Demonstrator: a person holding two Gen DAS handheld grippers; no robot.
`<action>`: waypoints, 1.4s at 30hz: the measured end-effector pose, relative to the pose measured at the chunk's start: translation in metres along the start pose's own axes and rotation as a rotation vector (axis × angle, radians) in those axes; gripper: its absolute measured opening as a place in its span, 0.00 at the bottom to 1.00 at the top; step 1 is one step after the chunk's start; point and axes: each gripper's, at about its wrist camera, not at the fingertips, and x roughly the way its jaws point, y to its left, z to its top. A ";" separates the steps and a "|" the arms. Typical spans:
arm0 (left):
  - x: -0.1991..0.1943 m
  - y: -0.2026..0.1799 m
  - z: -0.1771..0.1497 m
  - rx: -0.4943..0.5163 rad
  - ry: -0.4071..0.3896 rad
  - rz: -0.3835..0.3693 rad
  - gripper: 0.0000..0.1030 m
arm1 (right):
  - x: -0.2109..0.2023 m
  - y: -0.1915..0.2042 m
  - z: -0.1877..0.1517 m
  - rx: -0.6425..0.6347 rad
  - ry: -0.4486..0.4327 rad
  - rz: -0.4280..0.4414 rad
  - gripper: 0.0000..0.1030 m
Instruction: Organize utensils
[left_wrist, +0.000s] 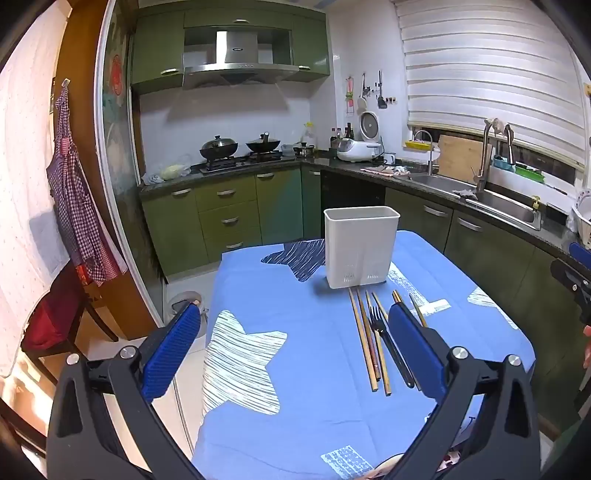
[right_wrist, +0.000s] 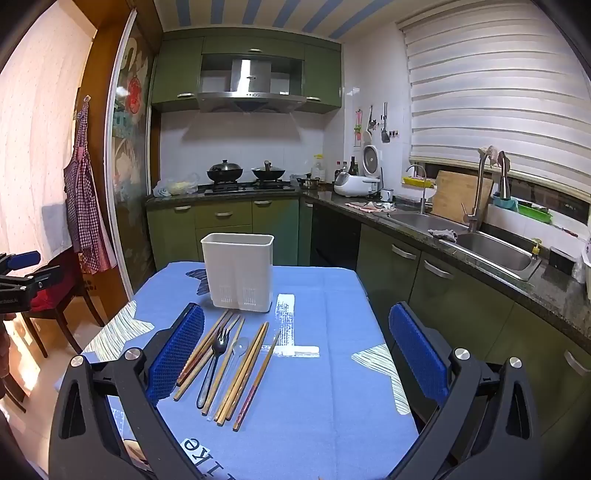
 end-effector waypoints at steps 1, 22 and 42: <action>0.000 0.000 0.000 -0.001 -0.001 0.000 0.94 | 0.000 0.000 0.000 0.001 0.000 0.000 0.96; 0.001 0.002 -0.007 -0.010 0.004 -0.003 0.94 | 0.001 0.002 -0.001 -0.002 0.008 -0.004 0.96; 0.006 0.000 -0.011 -0.003 0.019 -0.007 0.94 | 0.002 0.001 -0.002 0.000 0.013 -0.005 0.96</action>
